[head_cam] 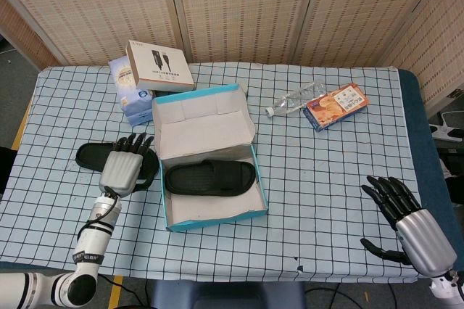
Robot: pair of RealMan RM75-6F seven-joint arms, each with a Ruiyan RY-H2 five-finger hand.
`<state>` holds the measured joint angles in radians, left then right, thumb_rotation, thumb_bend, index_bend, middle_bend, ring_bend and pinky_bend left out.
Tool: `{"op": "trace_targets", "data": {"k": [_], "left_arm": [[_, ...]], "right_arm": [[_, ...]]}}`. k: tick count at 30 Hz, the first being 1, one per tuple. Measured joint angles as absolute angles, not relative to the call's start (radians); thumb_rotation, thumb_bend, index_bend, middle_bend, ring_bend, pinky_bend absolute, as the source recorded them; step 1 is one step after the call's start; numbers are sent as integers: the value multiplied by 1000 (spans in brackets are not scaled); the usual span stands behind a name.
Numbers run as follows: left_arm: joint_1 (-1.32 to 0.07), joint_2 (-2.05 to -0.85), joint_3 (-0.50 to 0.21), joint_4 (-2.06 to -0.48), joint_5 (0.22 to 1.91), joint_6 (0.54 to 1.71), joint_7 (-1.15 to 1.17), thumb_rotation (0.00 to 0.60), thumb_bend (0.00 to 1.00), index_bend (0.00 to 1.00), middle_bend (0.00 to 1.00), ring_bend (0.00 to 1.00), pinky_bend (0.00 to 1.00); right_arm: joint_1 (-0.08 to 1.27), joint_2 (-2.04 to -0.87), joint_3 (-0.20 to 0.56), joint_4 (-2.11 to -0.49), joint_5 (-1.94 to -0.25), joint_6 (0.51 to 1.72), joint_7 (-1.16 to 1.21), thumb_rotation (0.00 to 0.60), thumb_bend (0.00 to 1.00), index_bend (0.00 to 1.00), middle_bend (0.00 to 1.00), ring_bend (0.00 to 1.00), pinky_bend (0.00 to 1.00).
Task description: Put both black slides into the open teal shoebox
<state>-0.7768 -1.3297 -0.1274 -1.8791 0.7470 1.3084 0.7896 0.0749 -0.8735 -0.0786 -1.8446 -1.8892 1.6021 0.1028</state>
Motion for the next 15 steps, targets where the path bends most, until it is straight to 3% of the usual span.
{"op": "trace_targets", "data": {"k": [5, 15], "left_arm": [[-781, -1336, -134, -1762, 669, 1194, 742, 443, 345, 0, 0, 0, 113], [-836, -1343, -132, -1682, 511, 1115, 830, 476, 343, 0, 0, 0, 103]], "right_arm": [[60, -843, -93, -1905, -1922, 1605, 43, 527, 139, 0, 0, 0, 0], [58, -857, -93, -1908, -1904, 1573, 18, 527, 139, 0, 0, 0, 0]]}}
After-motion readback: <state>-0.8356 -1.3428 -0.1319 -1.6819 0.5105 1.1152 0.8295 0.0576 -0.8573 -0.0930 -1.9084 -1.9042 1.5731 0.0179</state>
